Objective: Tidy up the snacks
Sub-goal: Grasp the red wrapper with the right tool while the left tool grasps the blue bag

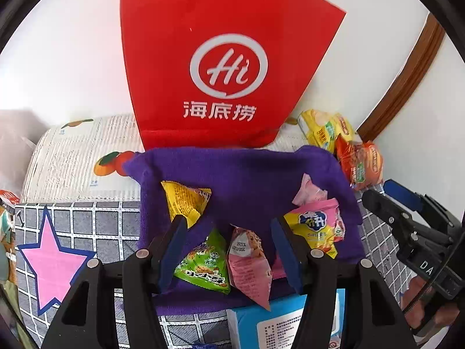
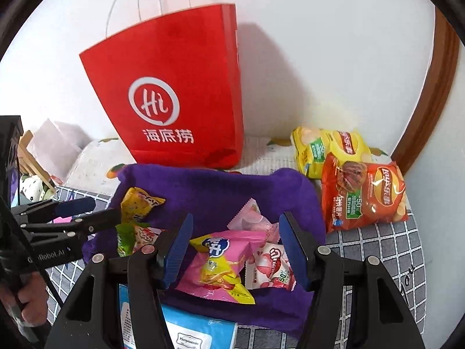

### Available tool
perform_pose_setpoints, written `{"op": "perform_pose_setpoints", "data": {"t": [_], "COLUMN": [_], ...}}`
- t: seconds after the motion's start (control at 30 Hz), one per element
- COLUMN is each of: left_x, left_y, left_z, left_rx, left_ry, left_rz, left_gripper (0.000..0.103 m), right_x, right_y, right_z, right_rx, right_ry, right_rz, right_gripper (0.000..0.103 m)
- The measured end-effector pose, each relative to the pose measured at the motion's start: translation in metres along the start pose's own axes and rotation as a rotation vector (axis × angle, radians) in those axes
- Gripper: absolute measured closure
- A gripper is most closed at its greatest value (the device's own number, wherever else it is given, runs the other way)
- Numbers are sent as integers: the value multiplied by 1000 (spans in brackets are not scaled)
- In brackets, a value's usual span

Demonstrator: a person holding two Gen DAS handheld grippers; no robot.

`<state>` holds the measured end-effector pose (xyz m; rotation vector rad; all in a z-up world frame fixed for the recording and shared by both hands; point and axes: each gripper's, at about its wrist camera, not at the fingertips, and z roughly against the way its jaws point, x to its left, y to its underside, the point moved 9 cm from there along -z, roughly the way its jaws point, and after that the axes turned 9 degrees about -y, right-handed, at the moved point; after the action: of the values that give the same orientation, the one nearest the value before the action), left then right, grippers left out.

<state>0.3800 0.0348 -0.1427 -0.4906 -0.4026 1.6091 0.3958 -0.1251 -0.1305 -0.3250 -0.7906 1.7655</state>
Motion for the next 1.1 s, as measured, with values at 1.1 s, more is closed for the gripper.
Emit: {"op": "perform_pose_setpoints", "data": {"t": [1.1], "left_x": [16], "left_y": [71], "left_z": [107], "left_rx": [-118], "left_ry": [23], "left_rz": [-42], "left_gripper": [36], "right_x": [86], "right_y": [237], "right_z": [31], "right_rx": [157], "right_ry": [-99], "right_rz": [201], "right_gripper": [26]}}
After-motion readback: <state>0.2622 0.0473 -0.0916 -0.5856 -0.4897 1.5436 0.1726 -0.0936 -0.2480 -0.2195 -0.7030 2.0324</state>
